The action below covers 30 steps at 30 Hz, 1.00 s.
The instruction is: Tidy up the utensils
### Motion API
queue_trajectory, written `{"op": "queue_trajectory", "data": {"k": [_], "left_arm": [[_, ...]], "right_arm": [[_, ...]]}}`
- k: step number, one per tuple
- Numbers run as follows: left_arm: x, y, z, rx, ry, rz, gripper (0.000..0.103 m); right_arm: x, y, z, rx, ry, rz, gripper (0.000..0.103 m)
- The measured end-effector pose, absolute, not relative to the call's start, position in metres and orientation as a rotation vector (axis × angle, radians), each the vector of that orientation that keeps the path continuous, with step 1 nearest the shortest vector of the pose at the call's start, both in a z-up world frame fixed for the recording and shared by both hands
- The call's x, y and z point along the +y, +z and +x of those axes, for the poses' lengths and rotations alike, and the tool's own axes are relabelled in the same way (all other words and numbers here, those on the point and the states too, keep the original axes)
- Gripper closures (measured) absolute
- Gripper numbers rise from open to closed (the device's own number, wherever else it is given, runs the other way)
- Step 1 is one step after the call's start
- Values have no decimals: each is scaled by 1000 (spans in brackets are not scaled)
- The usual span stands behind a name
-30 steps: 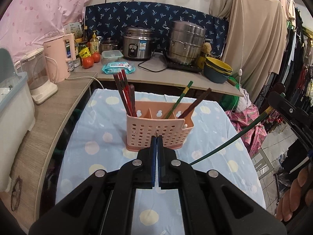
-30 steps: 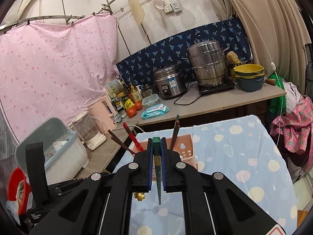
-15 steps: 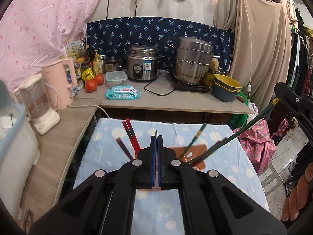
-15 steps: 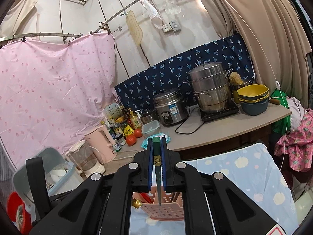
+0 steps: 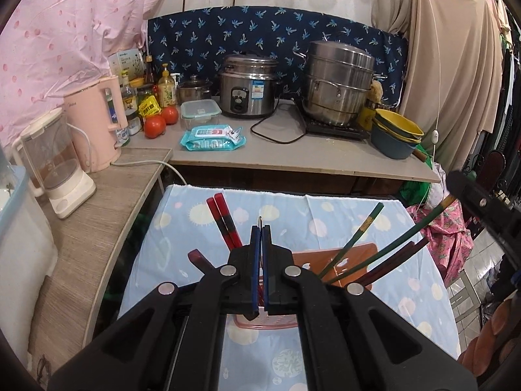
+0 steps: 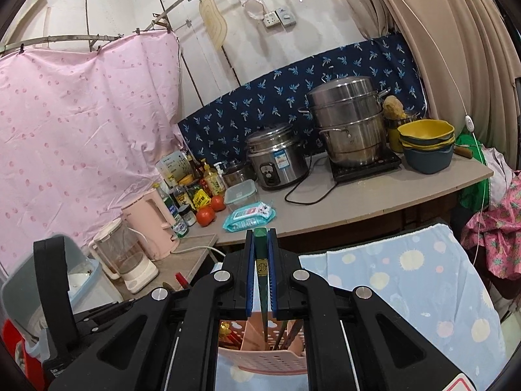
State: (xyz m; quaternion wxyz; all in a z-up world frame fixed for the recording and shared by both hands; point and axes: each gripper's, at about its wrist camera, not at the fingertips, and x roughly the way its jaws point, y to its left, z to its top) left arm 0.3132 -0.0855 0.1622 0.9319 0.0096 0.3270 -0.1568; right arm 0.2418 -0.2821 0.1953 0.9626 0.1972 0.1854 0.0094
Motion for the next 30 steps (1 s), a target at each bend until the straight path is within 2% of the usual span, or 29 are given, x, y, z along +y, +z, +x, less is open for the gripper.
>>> {"op": "queue_trajectory", "data": {"k": [9, 11, 15, 17, 23, 30], "left_arm": [[-85, 158, 316, 664, -306, 4, 100], [-82, 160, 316, 667, -304, -10, 96], [-76, 163, 309, 657, -292, -24, 82], [-74, 165, 302, 644, -281, -22, 74], [-70, 165, 279, 635, -276, -21, 73], [-64, 151, 251, 664, -255, -12, 65]], "right_arm": [[-280, 174, 251, 427, -3, 394, 94], [-280, 173, 249, 427, -4, 400, 85], [-280, 173, 241, 421, -14, 391, 82], [-279, 174, 235, 416, -15, 387, 77], [-271, 171, 215, 422, -15, 364, 70], [-261, 150, 189, 482, -19, 340, 69]]}}
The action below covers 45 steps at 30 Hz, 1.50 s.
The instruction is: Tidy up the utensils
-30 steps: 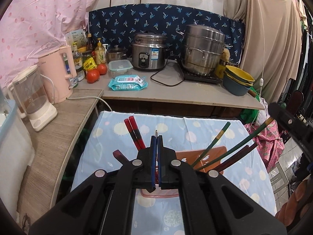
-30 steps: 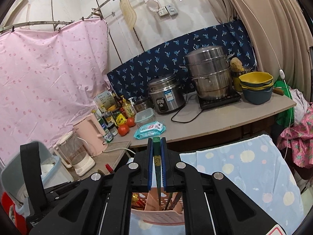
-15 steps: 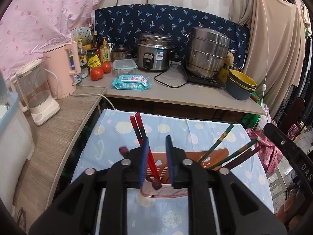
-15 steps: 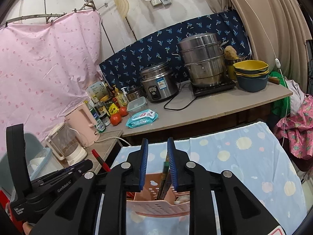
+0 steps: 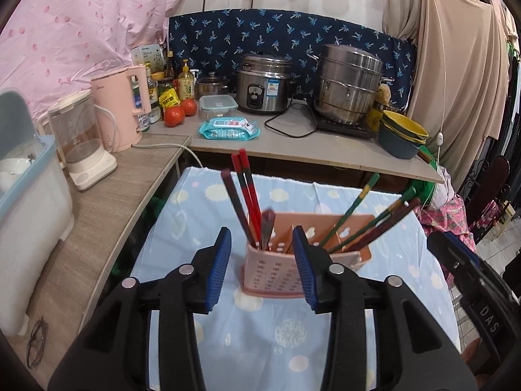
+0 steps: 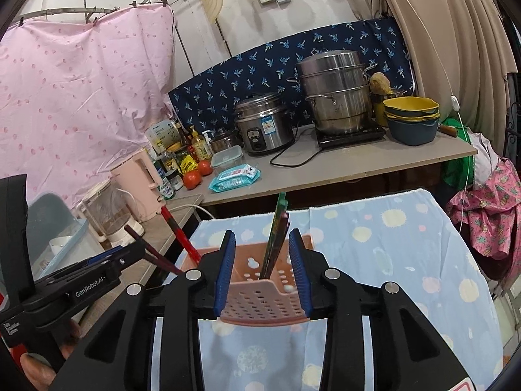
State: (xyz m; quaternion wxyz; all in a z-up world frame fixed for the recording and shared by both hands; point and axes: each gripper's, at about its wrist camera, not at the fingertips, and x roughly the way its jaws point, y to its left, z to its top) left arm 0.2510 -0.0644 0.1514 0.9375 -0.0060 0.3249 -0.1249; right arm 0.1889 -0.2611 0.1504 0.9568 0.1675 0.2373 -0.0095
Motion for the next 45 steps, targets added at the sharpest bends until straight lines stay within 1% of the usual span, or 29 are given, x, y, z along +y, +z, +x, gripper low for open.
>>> {"op": "queue_trajectory", "data": {"k": [3, 4, 5, 9, 13, 16, 22, 26, 29, 32, 33, 35, 45], "left_arm": [[-63, 142, 240, 680, -243, -3, 59], [-62, 138, 235, 686, -238, -1, 56], [-62, 134, 231, 690, -235, 3, 55], [-63, 115, 213, 716, -218, 30, 53], [-60, 97, 199, 757, -212, 30, 51], [-57, 86, 190, 778, -200, 33, 50], [-54, 68, 171, 798, -171, 51, 40], [-53, 59, 161, 809, -163, 65, 33], [-54, 54, 154, 811, -158, 81, 27], [-55, 49, 149, 821, -160, 91, 23], [-56, 47, 147, 823, -159, 97, 22], [-57, 44, 145, 826, -159, 105, 18], [-57, 33, 141, 835, -141, 130, 17]], "right_arm": [[-256, 137, 176, 511, -30, 324, 68], [-254, 132, 172, 521, -34, 319, 66], [-252, 127, 167, 534, -35, 314, 64], [-243, 109, 151, 577, -46, 279, 63], [-235, 93, 136, 614, -53, 252, 56], [-231, 85, 129, 632, -53, 244, 54], [-222, 68, 111, 675, -52, 240, 47], [-218, 61, 101, 690, -55, 241, 40], [-215, 57, 95, 694, -65, 235, 38], [-213, 51, 89, 707, -68, 239, 35], [-213, 50, 88, 709, -68, 243, 35], [-213, 46, 85, 716, -68, 254, 35], [-213, 35, 85, 760, -66, 261, 35]]}}
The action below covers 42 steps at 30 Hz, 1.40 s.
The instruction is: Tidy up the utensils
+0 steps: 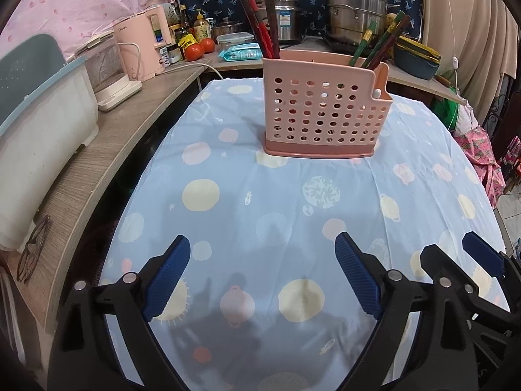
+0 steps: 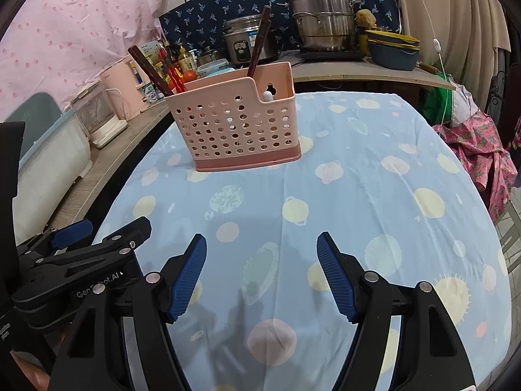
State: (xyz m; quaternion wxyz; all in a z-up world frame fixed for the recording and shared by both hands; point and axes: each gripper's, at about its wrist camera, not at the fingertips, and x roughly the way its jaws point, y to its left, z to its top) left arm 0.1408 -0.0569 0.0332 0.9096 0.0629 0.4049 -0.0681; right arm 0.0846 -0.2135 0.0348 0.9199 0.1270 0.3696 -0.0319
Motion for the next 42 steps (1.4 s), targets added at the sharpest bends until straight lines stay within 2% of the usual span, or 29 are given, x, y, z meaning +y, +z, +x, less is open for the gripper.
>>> {"op": "queue_trajectory", "data": {"k": [3, 8, 17, 19, 42], "left_arm": [[-57, 32, 141, 828, -134, 135, 17], [-55, 31, 144, 833, -125, 126, 11], [-56, 28, 145, 829, -107, 150, 10], [-55, 27, 146, 836, -113, 147, 9], [-57, 24, 140, 821, -94, 179, 9]], "right_arm": [[-213, 33, 85, 763, -77, 246, 34], [-217, 31, 85, 763, -100, 250, 19], [-220, 29, 85, 750, -122, 241, 15], [-221, 28, 85, 752, -125, 245, 7], [-220, 25, 84, 755, -131, 237, 7]]}}
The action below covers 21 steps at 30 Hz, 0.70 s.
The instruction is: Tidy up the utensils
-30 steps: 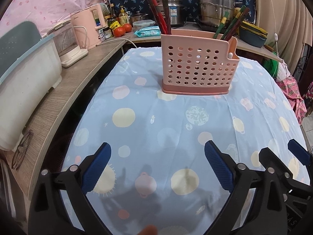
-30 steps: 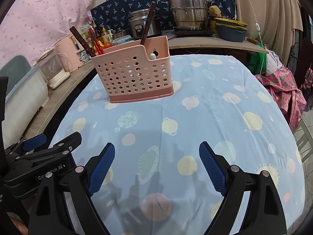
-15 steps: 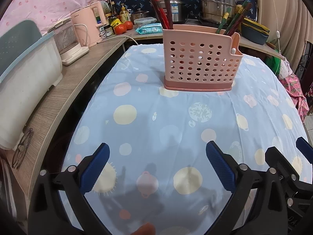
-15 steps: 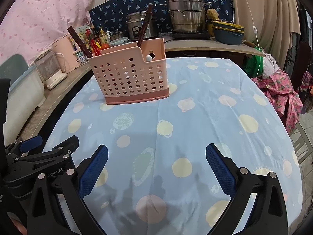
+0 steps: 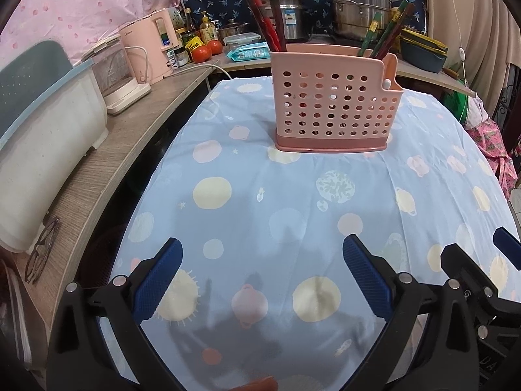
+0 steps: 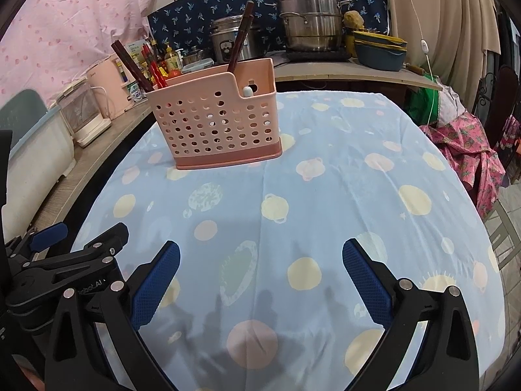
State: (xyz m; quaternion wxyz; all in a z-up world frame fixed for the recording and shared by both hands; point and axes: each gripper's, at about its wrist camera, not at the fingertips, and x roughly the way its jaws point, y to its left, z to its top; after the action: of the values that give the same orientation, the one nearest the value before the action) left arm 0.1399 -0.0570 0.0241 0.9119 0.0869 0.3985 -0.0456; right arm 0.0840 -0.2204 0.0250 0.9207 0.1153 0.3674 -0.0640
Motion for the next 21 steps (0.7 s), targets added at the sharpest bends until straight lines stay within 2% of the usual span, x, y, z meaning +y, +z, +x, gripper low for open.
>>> {"op": "queue_trajectory", "data": {"k": [21], "left_arm": [[-54, 20, 143, 845, -102, 153, 9]], "right_arm": [[-220, 23, 82, 765, -132, 235, 7]]}}
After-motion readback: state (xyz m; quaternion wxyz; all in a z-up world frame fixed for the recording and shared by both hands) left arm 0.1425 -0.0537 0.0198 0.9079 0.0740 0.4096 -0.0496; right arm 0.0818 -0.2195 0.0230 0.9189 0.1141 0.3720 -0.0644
